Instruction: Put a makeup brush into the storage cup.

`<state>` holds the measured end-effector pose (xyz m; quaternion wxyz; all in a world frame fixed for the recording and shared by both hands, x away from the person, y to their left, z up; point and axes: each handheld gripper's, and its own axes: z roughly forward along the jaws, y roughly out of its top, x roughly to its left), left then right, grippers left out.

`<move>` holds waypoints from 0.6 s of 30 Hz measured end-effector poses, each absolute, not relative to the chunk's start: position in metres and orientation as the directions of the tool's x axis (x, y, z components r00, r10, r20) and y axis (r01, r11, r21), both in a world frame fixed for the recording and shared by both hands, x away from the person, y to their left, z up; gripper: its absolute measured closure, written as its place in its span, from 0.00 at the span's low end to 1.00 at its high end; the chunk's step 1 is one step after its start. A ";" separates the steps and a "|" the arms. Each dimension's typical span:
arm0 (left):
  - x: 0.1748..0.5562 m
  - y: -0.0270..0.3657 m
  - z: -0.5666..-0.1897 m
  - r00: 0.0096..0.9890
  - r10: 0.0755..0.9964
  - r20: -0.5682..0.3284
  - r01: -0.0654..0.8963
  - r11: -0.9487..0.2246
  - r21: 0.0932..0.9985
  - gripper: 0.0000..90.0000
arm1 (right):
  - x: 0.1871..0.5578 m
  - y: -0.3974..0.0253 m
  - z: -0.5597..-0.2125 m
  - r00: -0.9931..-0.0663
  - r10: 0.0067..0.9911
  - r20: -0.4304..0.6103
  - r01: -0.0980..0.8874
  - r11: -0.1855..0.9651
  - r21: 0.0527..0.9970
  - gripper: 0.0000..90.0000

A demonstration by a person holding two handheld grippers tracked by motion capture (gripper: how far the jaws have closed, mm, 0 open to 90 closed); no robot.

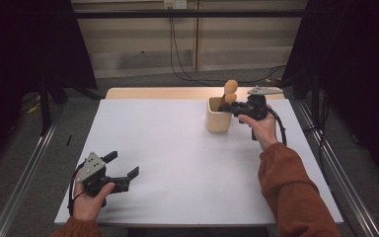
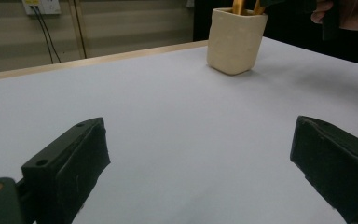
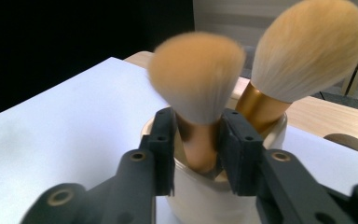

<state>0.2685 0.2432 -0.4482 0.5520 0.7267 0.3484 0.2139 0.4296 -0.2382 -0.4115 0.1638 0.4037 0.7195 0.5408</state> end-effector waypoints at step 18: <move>0.270 0.241 -0.449 0.661 0.746 -0.083 0.274 -0.138 0.952 0.05 | 0.414 -0.248 -0.418 -0.572 0.802 0.170 0.373 0.069 0.925 0.10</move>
